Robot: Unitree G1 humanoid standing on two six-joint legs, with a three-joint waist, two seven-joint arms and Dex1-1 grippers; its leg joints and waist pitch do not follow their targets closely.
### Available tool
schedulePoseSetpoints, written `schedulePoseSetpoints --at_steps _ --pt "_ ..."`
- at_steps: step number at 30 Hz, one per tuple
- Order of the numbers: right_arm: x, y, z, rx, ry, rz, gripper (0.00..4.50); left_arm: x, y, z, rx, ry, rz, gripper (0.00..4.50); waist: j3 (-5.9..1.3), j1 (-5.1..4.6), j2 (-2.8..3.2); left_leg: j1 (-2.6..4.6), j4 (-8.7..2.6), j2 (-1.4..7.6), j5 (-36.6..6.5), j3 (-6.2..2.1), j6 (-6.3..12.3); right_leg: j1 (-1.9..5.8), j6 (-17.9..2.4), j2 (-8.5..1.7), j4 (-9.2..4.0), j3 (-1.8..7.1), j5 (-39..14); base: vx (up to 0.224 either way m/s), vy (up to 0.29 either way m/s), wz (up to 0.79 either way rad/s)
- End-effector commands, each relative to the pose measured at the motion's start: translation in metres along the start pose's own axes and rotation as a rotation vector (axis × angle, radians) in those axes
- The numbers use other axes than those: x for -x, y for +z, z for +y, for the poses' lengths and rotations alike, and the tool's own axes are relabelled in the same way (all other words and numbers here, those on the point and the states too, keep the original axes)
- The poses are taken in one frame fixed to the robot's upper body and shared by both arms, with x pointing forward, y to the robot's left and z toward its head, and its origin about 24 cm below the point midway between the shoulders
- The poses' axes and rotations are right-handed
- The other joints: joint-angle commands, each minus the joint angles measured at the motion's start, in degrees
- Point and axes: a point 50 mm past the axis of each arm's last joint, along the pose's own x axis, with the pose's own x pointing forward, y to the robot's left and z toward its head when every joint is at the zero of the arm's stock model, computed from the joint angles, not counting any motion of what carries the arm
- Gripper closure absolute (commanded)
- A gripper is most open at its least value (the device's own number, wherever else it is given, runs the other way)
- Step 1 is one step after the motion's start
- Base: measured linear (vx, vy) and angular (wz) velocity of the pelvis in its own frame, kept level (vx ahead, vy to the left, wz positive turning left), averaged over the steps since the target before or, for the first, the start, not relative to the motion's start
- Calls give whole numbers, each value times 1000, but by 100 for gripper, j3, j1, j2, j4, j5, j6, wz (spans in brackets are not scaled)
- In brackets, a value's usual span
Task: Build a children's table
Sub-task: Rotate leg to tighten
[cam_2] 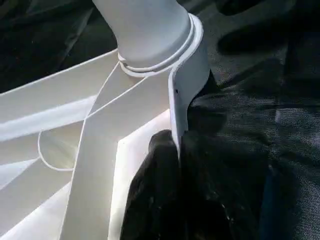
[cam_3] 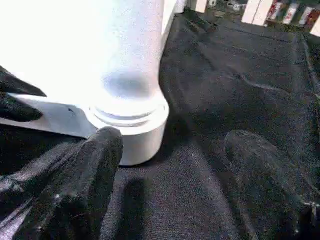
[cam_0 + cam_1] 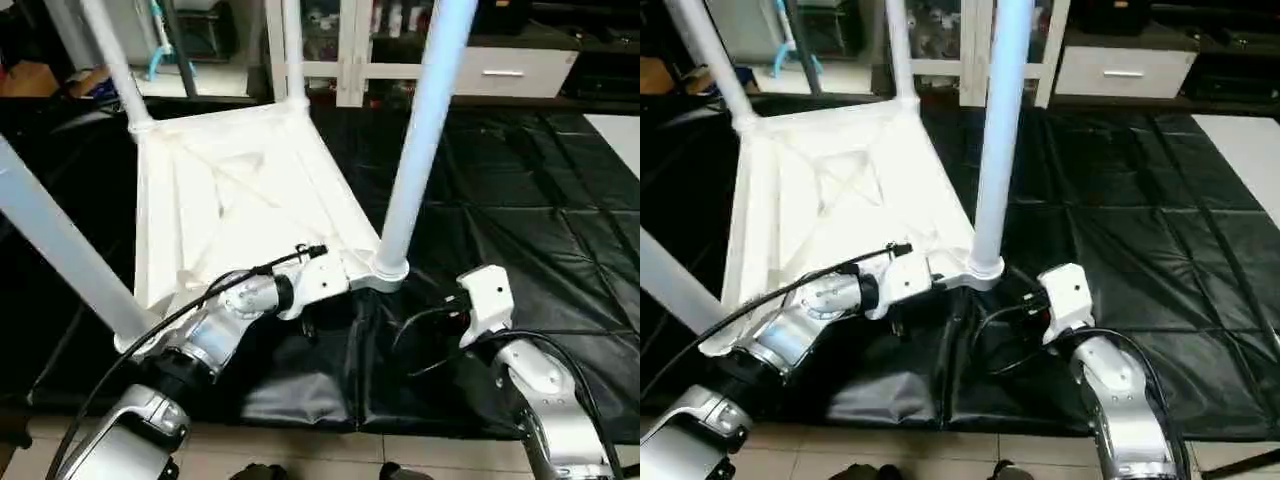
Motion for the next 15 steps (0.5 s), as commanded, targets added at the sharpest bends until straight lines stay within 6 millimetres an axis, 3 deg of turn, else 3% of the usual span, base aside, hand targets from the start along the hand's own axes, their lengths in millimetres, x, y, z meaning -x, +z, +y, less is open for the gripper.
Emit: schedulePoseSetpoints --at_steps 1,2,3,4,5,6,9,10,13,15 --pt "1 1 1 4 -2 4 92 0 22 3 8 67 -162 390 -308 -37 -132 202 -514 506 -2057 -302 0 56 -858 -334 -373 162 -1905 0 0 0" --pt "1 1 1 6 -2 4 92 1 22 3 14 72 -169 381 -306 -31 -128 189 -510 505 -2021 -303 25 69 -883 -354 -380 162 -1931 0 0 0" --pt "0 2 1 7 -2 3 92 4 23 4 44 83 -186 381 -324 -26 -164 196 -505 520 -1976 -296 45 69 -899 -354 -390 160 -1946 0 0 0" --pt "-1 2 1 9 -3 1 92 7 24 3 66 89 -200 349 -339 -10 -137 197 -501 532 -1894 -308 37 78 -928 -359 -353 162 -1811 0 0 0" --pt "-2 3 1 9 -3 -2 92 13 24 3 95 108 -219 343 -333 -32 -177 129 -530 540 -1725 -310 55 126 -991 -332 -303 132 -1457 0 0 0" --pt "-2 3 1 9 -3 -2 92 13 24 3 95 108 -219 344 -340 -32 -167 125 -529 540 -1708 -312 59 134 -998 -336 -284 130 -1403 0 0 0" --pt "-4 4 5 0 8 -17 92 33 27 5 129 172 -246 321 -348 -76 -190 106 -531 519 -1978 -317 61 130 -925 -324 -281 126 -1608 0 0 0" --pt "-5 5 6 0 14 -24 92 37 27 5 137 185 -251 305 -360 -72 -172 106 -532 530 -1960 -334 51 139 -937 -340 -271 127 -1568 0 0 0" --pt "-6 9 10 0 42 -52 92 47 29 4 164 212 -263 284 -406 -98 -148 166 -473 512 -1631 -269 180 100 -1100 -254 -234 132 -820 62 -4 -1" --pt "-7 12 13 -2 64 -75 92 58 31 1 205 235 -275 263 -423 -83 -138 151 -446 510 -1436 -260 275 126 -1196 -272 -207 138 -598 70 -13 5"
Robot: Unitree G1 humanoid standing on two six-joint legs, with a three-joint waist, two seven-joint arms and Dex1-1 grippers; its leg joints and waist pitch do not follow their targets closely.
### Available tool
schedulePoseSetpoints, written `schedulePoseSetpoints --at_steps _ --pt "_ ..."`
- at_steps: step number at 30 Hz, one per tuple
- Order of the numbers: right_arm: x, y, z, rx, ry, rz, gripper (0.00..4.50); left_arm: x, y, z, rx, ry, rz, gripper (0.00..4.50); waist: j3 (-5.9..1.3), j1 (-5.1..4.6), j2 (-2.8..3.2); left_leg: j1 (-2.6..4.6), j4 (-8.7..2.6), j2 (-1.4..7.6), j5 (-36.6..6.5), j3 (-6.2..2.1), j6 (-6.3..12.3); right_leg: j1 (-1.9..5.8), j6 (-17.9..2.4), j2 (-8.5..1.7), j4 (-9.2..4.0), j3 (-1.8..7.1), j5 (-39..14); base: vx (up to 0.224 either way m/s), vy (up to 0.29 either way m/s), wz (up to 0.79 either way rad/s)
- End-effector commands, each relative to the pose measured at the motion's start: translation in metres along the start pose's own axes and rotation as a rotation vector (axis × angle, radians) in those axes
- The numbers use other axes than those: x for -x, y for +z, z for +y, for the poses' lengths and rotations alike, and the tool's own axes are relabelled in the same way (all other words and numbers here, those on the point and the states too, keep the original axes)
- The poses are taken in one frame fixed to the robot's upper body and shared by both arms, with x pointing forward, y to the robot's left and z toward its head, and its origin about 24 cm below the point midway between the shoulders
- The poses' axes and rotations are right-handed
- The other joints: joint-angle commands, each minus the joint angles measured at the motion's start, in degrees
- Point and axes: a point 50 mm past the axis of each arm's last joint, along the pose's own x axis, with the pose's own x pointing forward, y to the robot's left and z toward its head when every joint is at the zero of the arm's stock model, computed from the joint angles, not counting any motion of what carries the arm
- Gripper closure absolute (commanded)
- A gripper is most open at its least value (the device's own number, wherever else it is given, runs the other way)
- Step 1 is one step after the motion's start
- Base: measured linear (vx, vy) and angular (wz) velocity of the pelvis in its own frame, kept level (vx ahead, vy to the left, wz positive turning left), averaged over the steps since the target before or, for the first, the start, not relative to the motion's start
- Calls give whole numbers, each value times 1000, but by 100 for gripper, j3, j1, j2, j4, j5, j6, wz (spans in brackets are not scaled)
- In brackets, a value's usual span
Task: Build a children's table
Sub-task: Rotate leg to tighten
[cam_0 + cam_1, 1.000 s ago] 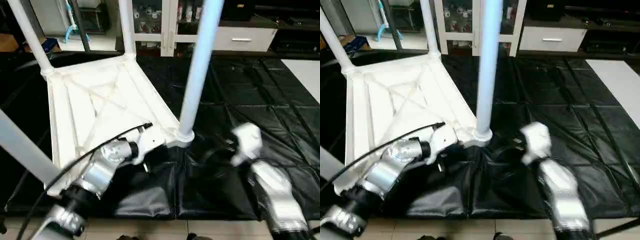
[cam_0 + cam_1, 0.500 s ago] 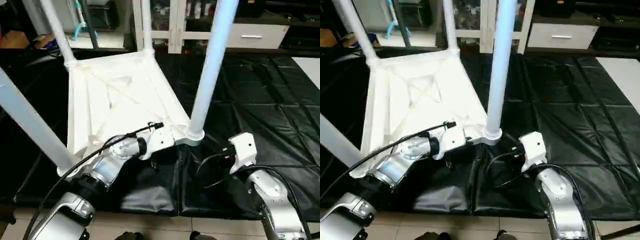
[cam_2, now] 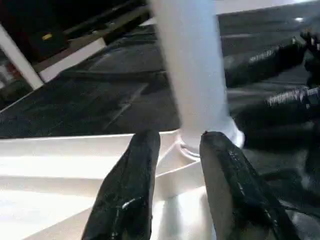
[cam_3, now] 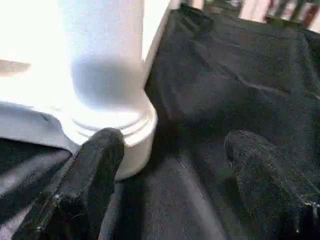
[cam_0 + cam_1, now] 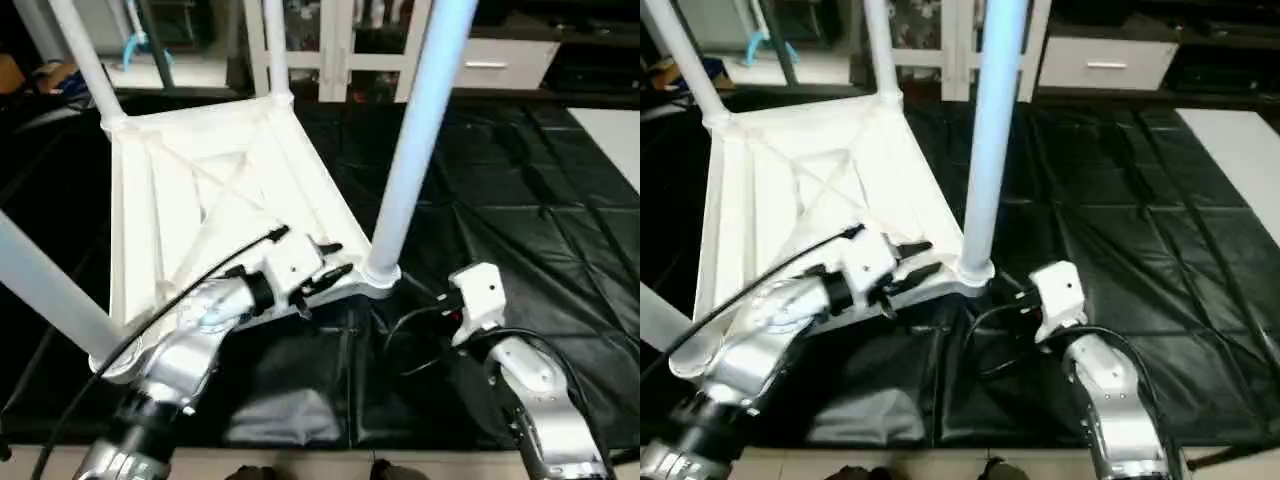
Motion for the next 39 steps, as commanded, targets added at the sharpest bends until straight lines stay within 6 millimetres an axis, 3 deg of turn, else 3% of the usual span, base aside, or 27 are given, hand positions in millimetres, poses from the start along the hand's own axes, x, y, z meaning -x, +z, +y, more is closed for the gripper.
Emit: schedulePoseSetpoints --at_steps 1,2,5,7,8,9,13,14,15,16,18,20,21,22,25,26,27,29,31,32,33,34,35,36,37,38,39 --pt "-2 9 5 -2 32 -61 92 15 5 -3 48 35 -8 256 -439 33 10 147 -462 500 -1485 -264 267 162 -1085 -284 -199 145 -798 72 -14 4" --pt "-3 12 6 -7 37 -89 92 27 3 -10 92 62 0 249 -469 12 -12 93 -423 500 -1140 -266 432 212 -1183 -294 -152 130 -451 82 -20 0" --pt "-2 14 6 -4 48 -110 92 36 3 -19 143 80 -1 228 -499 -4 12 107 -356 481 -730 -235 621 205 -1301 -247 -101 115 -55 75 -33 0" --pt "3 14 7 3 86 -121 92 50 4 -36 233 66 0 228 -537 18 12 95 -311 490 -546 -240 690 245 -1400 -268 -39 122 243 0 0 0" --pt "4 14 8 -26 113 -125 92 53 4 -40 254 58 5 228 -504 24 0 59 -307 489 -530 -232 818 242 -1436 -257 -45 113 252 0 0 0" --pt "5 13 9 -47 131 -128 92 55 4 -42 264 53 10 228 -491 36 24 63 -314 488 -596 -236 831 223 -1430 -249 -61 110 103 0 0 0" --pt "16 16 25 -78 427 -121 92 72 2 -53 330 69 25 228 -418 94 57 116 -375 520 -1505 -231 520 184 -1167 -202 -184 99 -1148 0 0 0" --pt "19 16 28 -76 495 -111 92 75 2 -56 344 67 35 228 -375 106 56 125 -427 526 -1976 -256 273 160 -970 -192 -240 100 -1803 0 0 0" --pt "19 16 28 -76 499 -110 92 76 2 -56 345 67 35 228 -375 106 56 125 -427 526 -1976 -256 273 160 -970 -192 -240 100 -1803 -51 5 2" --pt "26 17 29 -65 613 -90 92 83 2 -61 369 83 51 228 -330 98 57 164 -452 526 -2532 -286 -19 116 -766 -183 -285 109 -2431 -51 5 2" --pt "32 20 27 -84 714 -70 92 95 0 -65 401 135 72 228 -315 105 33 185 -467 520 -2823 -320 -159 112 -591 -196 -312 125 -2817 0 0 0" --pt "34 21 27 -87 733 -66 92 97 -1 -66 410 147 73 228 -313 97 24 215 -459 501 -2997 -331 -255 64 -435 -192 -362 132 -3142 -27 6 0" --pt "39 23 26 -88 795 -48 92 103 -2 -67 435 186 76 228 -309 99 -12 228 -450 488 -3034 -338 -269 45 -367 -194 -384 138 -3265 -61 7 -1" --pt "40 24 24 -80 815 -44 92 107 -4 -68 439 211 82 228 -290 90 -58 197 -456 493 -3083 -356 -283 59 -311 -200 -394 128 -3367 -61 7 -1" --pt "26 37 21 -121 768 -115 92 114 -10 -66 461 304 68 228 -282 79 -78 214 -437 470 -3133 -365 -289 3 -155 -216 -449 122 -3770 -57 7 -4" --pt "20 42 24 -145 761 -142 92 117 -11 -65 461 331 65 228 -273 33 -95 192 -438 442 -3208 -410 -337 10 -4 -220 -480 67 -4081 -66 0 -9" --pt "20 42 24 -145 761 -142 92 117 -11 -65 461 331 65 228 -273 33 -95 192 -438 442 -3208 -410 -337 10 -4 -220 -480 67 -4081 -74 11 -16" --pt "11 48 30 -171 755 -169 92 121 -13 -63 455 378 73 228 -217 -37 -6 230 -527 462 -3954 -516 -533 43 115 -128 -528 -145 -3978 -82 17 -15" --pt "7 50 34 -182 756 -174 92 123 -13 -63 450 396 83 228 -199 -90 12 242 -632 494 -4438 -540 -605 104 89 -40 -504 -291 -3597 -81 20 -8" --pt "-1 50 40 -181 733 -167 92 127 -13 -66 442 407 107 228 -152 -64 40 28 -1006 647 -5107 -496 -706 385 -50 77 -19 -447 -2672 -83 10 -2" --pt "-3 47 43 -191 721 -155 92 127 -13 -67 438 426 115 228 -104 47 97 -221 -1336 744 -5437 -386 -752 580 -108 137 510 -489 -2270 -119 -28 13" --pt "-4 47 44 -195 718 -151 92 127 -12 -67 437 432 117 228 -148 503 68 -515 -1445 713 -5140 0 -648 700 -39 151 1121 -342 -1766 -119 -28 13" --pt "-6 41 47 -189 688 -127 92 126 -15 -67 439 486 139 228 -177 389 -109 -256 -1199 587 -4466 68 -586 511 98 84 986 -48 -2648 -77 -105 19" --pt "-7 37 48 -175 667 -110 92 126 -18 -67 444 526 157 228 -154 316 -450 656 595 111 -2261 -285 -539 -631 628 -564 -693 328 -6189 42 -120 14" --pt "-8 35 49 -171 657 -103 92 125 -21 -67 442 564 170 228 -132 291 -246 474 737 22 -898 -614 -314 -486 425 -778 -778 615 -6647 42 -120 14" --pt "-12 32 51 -167 601 -100 92 123 -25 -64 435 671 170 228 -138 355 -190 23 542 51 -365 -850 -249 133 65 -755 -567 656 -5928 94 -17 3" --pt "-12 32 51 -167 601 -100 92 123 -25 -64 435 671 170 228 -191 374 -146 198 -18 337 -1360 -793 -578 31 -291 -236 -205 304 -4190 0 0 0"
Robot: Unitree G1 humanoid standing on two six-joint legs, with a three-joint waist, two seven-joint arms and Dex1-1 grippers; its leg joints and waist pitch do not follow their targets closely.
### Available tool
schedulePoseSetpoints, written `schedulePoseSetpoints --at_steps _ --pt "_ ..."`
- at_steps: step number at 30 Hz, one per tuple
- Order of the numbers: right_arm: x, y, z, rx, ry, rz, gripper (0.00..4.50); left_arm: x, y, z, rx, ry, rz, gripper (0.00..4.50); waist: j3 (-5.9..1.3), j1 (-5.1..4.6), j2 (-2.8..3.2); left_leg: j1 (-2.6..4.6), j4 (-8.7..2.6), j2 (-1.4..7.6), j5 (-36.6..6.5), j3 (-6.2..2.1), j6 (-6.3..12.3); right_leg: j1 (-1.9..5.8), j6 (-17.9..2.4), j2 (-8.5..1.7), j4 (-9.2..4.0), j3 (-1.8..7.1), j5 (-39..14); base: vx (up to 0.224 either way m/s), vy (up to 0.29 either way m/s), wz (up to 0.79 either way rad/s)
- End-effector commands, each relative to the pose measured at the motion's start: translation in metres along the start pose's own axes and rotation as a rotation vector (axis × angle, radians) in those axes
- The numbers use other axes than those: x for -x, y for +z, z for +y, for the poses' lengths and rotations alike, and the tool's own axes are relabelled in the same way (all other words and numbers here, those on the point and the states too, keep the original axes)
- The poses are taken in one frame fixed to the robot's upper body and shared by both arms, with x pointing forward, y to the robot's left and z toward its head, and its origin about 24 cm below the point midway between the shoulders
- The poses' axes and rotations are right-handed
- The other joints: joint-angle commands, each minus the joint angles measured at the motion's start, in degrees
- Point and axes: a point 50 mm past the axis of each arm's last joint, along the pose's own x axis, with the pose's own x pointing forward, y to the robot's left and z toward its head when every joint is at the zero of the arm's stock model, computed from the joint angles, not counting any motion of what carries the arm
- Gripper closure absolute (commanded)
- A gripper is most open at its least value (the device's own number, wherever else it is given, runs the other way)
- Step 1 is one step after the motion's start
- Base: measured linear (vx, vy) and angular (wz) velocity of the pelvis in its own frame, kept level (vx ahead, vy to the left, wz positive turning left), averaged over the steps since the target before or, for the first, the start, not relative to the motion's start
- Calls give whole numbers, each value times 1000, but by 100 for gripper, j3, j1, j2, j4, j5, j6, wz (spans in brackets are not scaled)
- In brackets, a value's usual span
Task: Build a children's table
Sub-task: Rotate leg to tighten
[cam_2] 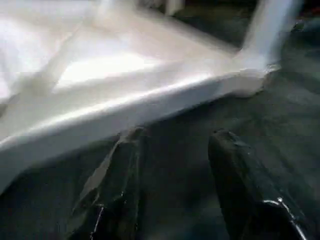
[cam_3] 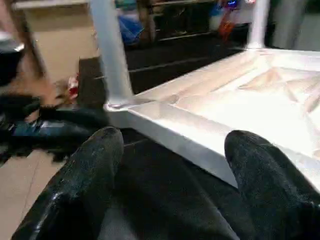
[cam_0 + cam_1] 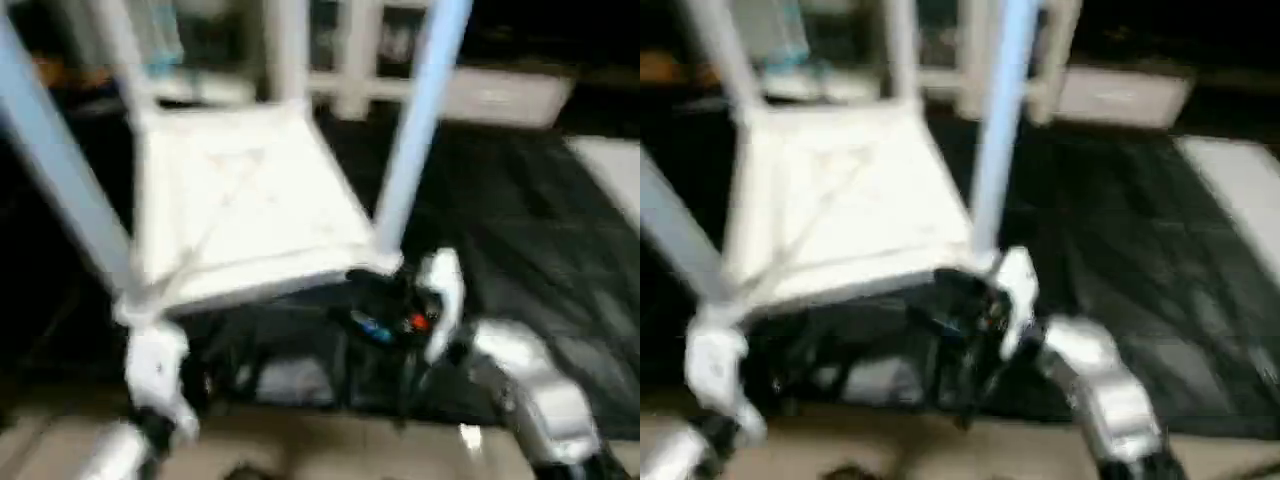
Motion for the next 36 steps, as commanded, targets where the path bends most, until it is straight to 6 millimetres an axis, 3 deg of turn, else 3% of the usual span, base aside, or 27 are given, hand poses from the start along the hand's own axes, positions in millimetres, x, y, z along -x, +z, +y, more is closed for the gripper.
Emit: schedulePoseSetpoints --at_steps 1,2,3,4,5,6,7,8,9,11,14,16,17,19,20,21,24,25,26,27,28,29,30,31,33,34,36 --pt "-2 -4 -3 18 -65 19 92 -4 5 5 -35 102 -52 228 -264 -84 -22 205 -671 484 -1947 -111 -292 -35 -841 -146 -749 278 -1746 0 0 0" --pt "-7 -3 -3 12 -82 -2 92 -7 5 1 -21 129 -68 228 -270 -96 69 196 -730 517 -2041 -78 -296 -23 -984 -159 -725 285 -1143 -121 5 28" --pt "-11 0 -4 17 -109 -21 92 -10 4 -3 -24 125 -69 228 -262 -129 150 121 -797 539 -2141 -59 -251 53 -1139 -183 -727 274 -575 -55 35 11" --pt "-14 2 -6 19 -126 -34 92 -12 4 -7 -30 107 -63 228 -246 -138 137 101 -839 550 -2287 -41 -239 69 -1120 -190 -759 250 -643 -55 35 11" --pt "-18 6 -8 8 -143 -58 92 -15 4 -13 -38 73 -66 228 -198 -194 125 107 -862 490 -2965 -25 -305 38 -914 -256 -860 250 -1591 0 0 0" --pt "-22 10 -14 18 -192 -78 92 -19 5 -19 -60 25 -62 228 -200 -208 159 107 -867 484 -3064 -53 -341 33 -843 -291 -875 251 -1789 0 0 0" --pt "-22 10 -14 18 -192 -78 92 -19 5 -19 -60 25 -62 228 -223 -250 138 81 -867 465 -3017 -61 -354 63 -734 -317 -906 249 -1914 0 0 0" --pt "-26 17 -24 25 -259 -113 92 -23 6 -25 -91 -26 -60 228 -232 -248 132 59 -875 473 -2896 -66 -346 82 -699 -332 -917 251 -1840 0 0 0" --pt "-28 21 -30 33 -294 -129 92 -24 6 -26 -103 -36 -59 228 -234 -264 193 38 -884 474 -2736 -52 -354 67 -729 -333 -909 256 -1624 0 0 0" --pt "-29 25 -35 24 -312 -144 92 -25 7 -26 -110 -38 -61 228 -253 -293 160 -6 -865 461 -2489 -29 -307 104 -812 -346 -887 260 -1364 0 0 0" --pt "-30 31 -56 44 -425 -129 92 -27 10 -22 -120 -23 -73 228 -261 -329 153 -2 -830 448 -2303 5 -229 93 -938 -351 -893 264 -1353 0 0 0" --pt "-29 31 -58 47 -432 -126 92 -27 10 -22 -120 -23 -73 228 -271 -335 153 -9 -810 450 -2168 25 -185 91 -1001 -352 -897 265 -1370 0 0 0" --pt "-25 30 -73 47 -512 -92 92 -27 9 -22 -122 -27 -73 228 -288 -327 169 3 -792 459 -2115 42 -156 78 -1028 -346 -898 264 -1317 0 0 0" --pt "-21 31 -82 48 -555 -80 92 -26 9 -23 -122 -31 -73 228 -289 -328 125 -27 -781 450 -1946 64 -93 102 -1090 -349 -892 260 -1314 0 0 0" --pt "-12 33 -99 42 -639 -68 92 -25 9 -23 -122 -36 -74 228 -305 -314 151 -11 -765 457 -1904 68 -92 83 -1147 -363 -876 258 -1295 0 0 0" --pt "-9 34 -103 38 -657 -68 92 -25 9 -23 -122 -37 -74 228 -315 -317 154 2 -747 450 -1808 93 -71 80 -1215 -342 -875 255 -1183 0 0 0" --pt "2 38 -117 37 -747 -73 92 -24 9 -24 -121 -38 -74 228 -356 -227 174 36 -702 472 -1252 185 46 73 -1368 -306 -834 248 -466 18 -4 2" --pt "9 40 -125 43 -802 -75 92 -24 9 -24 -119 -38 -75 228 -381 -215 171 -14 -689 481 -938 208 102 133 -1419 -295 -776 230 -63 54 -13 7" --pt "24 44 -138 55 -913 -78 92 -23 9 -24 -117 -39 -77 228 -417 -201 172 -15 -673 496 -752 214 98 136 -1479 -315 -738 209 152 58 7 -3" --pt "31 45 -144 61 -965 -79 92 -23 9 -24 -120 -38 -80 228 -456 -194 158 -46 -634 458 -479 229 139 177 -1511 -260 -683 189 640 51 23 -3" --pt "36 47 -147 65 -988 -83 92 -23 9 -24 -120 -35 -84 228 -491 -181 135 -29 -595 449 -280 248 201 173 -1525 -246 -653 191 962 51 23 -3" --pt "34 49 -144 67 -931 -100 92 -22 10 -23 -118 -20 -89 228 -539 -156 140 -104 -517 414 407 259 539 210 -1561 -222 -549 186 1914 0 0 0" --pt "32 50 -141 68 -884 -114 92 -22 10 -21 -115 -9 -93 228 -540 -164 138 -113 -496 415 480 269 653 195 -1576 -224 -537 187 2066 0 0 0" --pt "27 48 -133 78 -794 -114 92 -21 11 -19 -110 8 -101 228 -513 -191 127 -151 -515 433 427 258 822 209 -1617 -253 -544 172 2017 0 0 0" --pt "21 45 -123 88 -695 -110 92 -20 12 -16 -106 29 -111 228 -491 -206 109 -145 -528 479 135 261 959 209 -1612 -284 -582 182 1720 0 0 0" --pt "15 36 -102 77 -532 -105 92 -18 16 -9 -95 83 -152 228 -480 -206 120 -132 -540 484 58 258 979 200 -1611 -271 -603 174 1582 0 0 0" --pt "14 30 -85 58 -421 -111 92 -14 22 -3 -68 127 -214 228 -447 -209 129 -111 -601 545 -377 247 897 182 -1578 -294 -671 177 914 0 0 0"
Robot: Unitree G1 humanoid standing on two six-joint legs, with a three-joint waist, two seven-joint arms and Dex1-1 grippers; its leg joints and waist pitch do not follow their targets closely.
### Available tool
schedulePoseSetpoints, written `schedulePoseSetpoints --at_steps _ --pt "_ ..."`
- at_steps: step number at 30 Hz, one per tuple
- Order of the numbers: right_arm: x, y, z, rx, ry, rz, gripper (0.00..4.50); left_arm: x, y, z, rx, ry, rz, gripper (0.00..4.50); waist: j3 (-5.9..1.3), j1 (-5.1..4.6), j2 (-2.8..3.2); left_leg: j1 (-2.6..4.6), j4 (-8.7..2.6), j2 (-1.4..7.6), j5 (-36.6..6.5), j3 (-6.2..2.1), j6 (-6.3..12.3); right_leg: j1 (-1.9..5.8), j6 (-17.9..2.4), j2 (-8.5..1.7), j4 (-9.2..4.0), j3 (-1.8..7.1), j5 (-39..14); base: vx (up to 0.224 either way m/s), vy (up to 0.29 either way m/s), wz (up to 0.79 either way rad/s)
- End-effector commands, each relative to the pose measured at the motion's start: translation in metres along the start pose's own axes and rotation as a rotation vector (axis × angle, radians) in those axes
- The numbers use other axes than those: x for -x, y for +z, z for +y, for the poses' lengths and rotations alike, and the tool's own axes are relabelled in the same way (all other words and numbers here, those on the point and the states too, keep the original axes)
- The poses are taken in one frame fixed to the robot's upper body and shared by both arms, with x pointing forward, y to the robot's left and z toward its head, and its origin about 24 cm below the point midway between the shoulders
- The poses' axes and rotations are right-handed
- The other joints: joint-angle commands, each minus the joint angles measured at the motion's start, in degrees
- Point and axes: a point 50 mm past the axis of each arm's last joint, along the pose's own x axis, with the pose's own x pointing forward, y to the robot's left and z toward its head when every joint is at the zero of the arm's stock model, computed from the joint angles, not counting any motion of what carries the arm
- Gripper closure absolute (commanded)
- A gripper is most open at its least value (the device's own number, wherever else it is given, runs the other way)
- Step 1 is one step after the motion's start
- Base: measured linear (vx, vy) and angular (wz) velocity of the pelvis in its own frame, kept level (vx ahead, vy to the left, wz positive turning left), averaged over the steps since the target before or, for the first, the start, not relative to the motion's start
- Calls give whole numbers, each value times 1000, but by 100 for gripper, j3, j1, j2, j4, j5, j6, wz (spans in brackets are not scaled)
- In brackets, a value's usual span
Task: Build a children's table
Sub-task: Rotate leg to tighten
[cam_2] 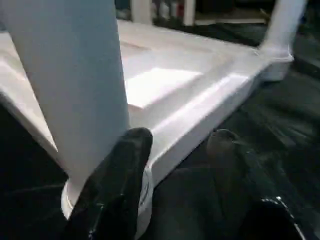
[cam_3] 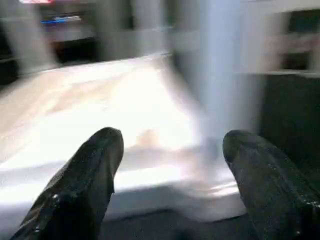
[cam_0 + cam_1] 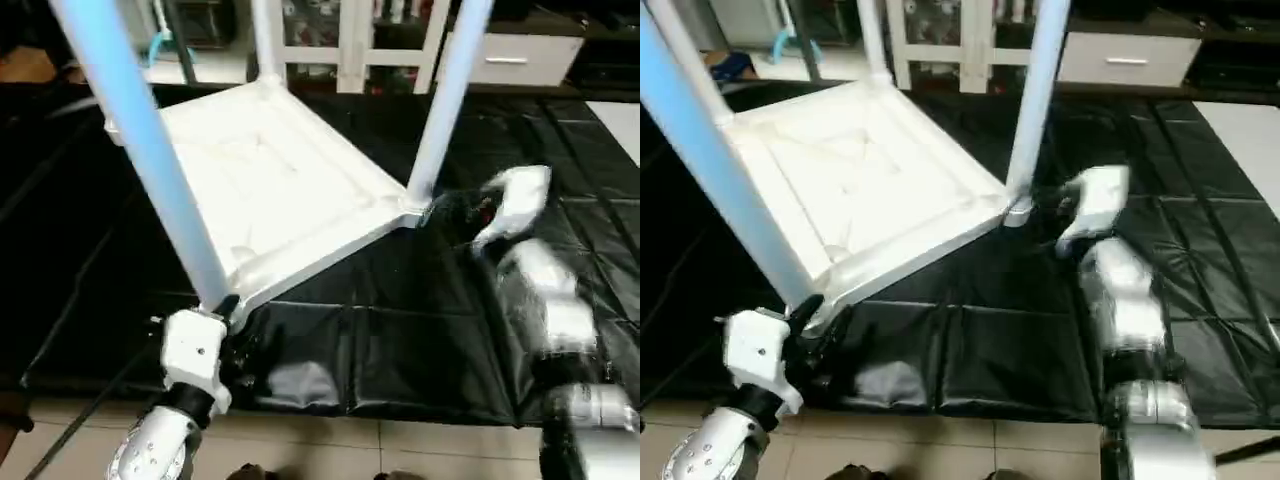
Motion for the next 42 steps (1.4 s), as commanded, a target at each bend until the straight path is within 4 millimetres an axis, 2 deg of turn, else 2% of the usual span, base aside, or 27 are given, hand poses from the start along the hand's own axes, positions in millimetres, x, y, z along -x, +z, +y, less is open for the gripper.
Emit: schedulePoseSetpoints --at_steps 1,4,5,7,9,13,14,16,17,18,19,21,22,23,24,25,26,27,29,32,33,34,35,38,40,41,42 --pt "2 7 11 -4 104 -25 92 4 9 12 7 76 -68 228 -360 36 -36 112 -462 319 -788 -87 670 256 -1412 -365 -363 149 -41 0 0 0" --pt "12 1 20 -25 155 -26 92 12 14 12 106 44 -132 228 -299 31 -24 130 -525 322 -1333 -80 355 216 -1302 -361 -436 168 -818 0 0 0" --pt "14 0 21 -32 157 -29 92 17 12 9 135 -8 -126 228 -268 20 -20 135 -591 325 -1753 -99 124 199 -1154 -360 -467 168 -1394 0 0 0" --pt "19 -2 25 -50 160 -32 92 33 7 0 176 -140 -77 228 -244 33 -23 171 -611 310 -2090 -110 -12 145 -920 -370 -521 198 -1894 0 0 0" --pt "25 -3 31 -63 181 -27 92 51 3 2 171 -198 -24 228 -231 -4 -37 149 -633 303 -2175 -120 -84 131 -783 -352 -531 209 -1993 0 0 0" --pt "27 -5 35 -61 203 -12 92 55 3 16 147 -134 -24 228 -213 13 -43 191 -642 286 -2313 -104 -182 73 -664 -347 -574 236 -2168 0 0 0" --pt "30 -9 38 -43 234 23 92 55 4 41 102 4 -51 228 -211 7 -51 176 -646 275 -2269 -109 -193 91 -620 -342 -578 231 -2180 0 0 0" --pt "33 -12 41 -8 260 59 92 50 4 61 49 122 -50 228 -226 22 -50 198 -630 262 -2211 -95 -194 83 -575 -332 -586 234 -2125 0 0 0" --pt "36 -16 41 20 260 88 92 47 4 75 5 214 -42 228 -240 27 -84 188 -626 252 -2078 -96 -158 96 -536 -327 -568 232 -2078 0 0 0" --pt "39 -18 38 33 236 111 92 43 5 87 -17 299 -42 228 -241 25 -75 195 -623 249 -2076 -91 -178 83 -494 -305 -574 228 -2062 0 0 0" --pt "41 -20 34 32 207 125 92 40 6 99 -41 379 -41 228 -256 26 -101 219 -603 236 -2018 -82 -164 72 -495 -301 -575 231 -1988 0 0 0" --pt "43 -22 29 33 167 134 92 35 10 107 -52 439 -59 228 -285 14 -91 144 -618 237 -1755 -127 -165 151 -550 -331 -522 208 -1736 0 0 0" --pt "44 -22 26 46 141 136 92 30 12 110 -49 450 -74 228 -296 5 -103 139 -620 246 -1684 -131 -158 158 -575 -331 -513 201 -1632 0 0 0" --pt "45 -22 20 52 92 140 92 21 15 111 -47 451 -86 228 -310 6 -93 167 -606 257 -1608 -114 -153 129 -660 -318 -500 205 -1366 0 0 0" --pt "45 -22 20 52 92 140 92 21 15 111 -47 451 -86 228 -322 0 -95 166 -596 242 -1529 -109 -146 135 -698 -316 -487 207 -1247 0 0 0" --pt "46 -22 14 57 43 145 92 7 18 112 -45 441 -98 228 -324 -1 -83 156 -601 241 -1447 -106 -128 146 -752 -318 -478 202 -1073 0 0 0" --pt "47 -21 12 64 19 147 92 -7 19 109 -42 429 -100 228 -339 7 -90 214 -578 235 -1490 -82 -134 111 -759 -299 -486 202 -1042 0 0 0" --pt "47 -21 12 64 19 147 92 -7 19 109 -42 429 -100 228 -352 22 -100 233 -560 228 -1448 -79 -121 112 -782 -306 -478 204 -976 0 0 0" --pt "50 -21 10 78 -8 155 92 -24 17 102 -23 400 -86 228 -377 17 -110 145 -549 229 -1069 -95 -52 199 -860 -329 -419 193 -507 0 0 0" --pt "55 -24 3 104 -81 180 92 -51 18 76 -10 282 -86 228 -404 28 -88 150 -506 228 -731 -88 42 213 -983 -337 -376 191 -65 0 0 0" --pt "60 -26 -4 122 -157 197 92 -64 22 50 25 167 -101 228 -424 31 -105 141 -489 234 -607 -92 88 246 -1071 -346 -344 184 158 0 0 0" --pt "60 -26 -4 122 -157 197 92 -64 22 50 26 166 -101 228 -412 28 -87 131 -497 249 -520 -94 100 246 -1105 -359 -347 189 232 0 0 0" --pt "64 -27 -12 130 -227 209 92 -75 24 24 39 56 -96 228 -416 36 -95 157 -477 240 -553 -69 125 236 -1212 -331 -349 181 319 0 0 0" --pt "68 -27 -19 135 -297 219 92 -88 26 -11 58 -73 -90 228 -404 59 -98 164 -486 252 -701 -55 168 240 -1245 -346 -379 189 126 0 0 0" --pt "71 -28 -24 142 -346 228 92 -102 32 -52 65 -223 -111 228 -387 60 -125 153 -497 245 -847 -50 155 244 -1205 -350 -419 190 -146 0 0 0" --pt "71 -28 -24 142 -346 228 92 -102 32 -52 65 -223 -111 228 -394 57 -149 156 -498 248 -926 -53 134 255 -1137 -375 -430 195 -354 0 0 0" --pt "72 -28 -25 143 -354 231 92 -107 34 -70 68 -292 -120 228 -390 32 -177 130 -506 254 -915 -55 145 273 -1128 -386 -437 198 -362 0 0 0"
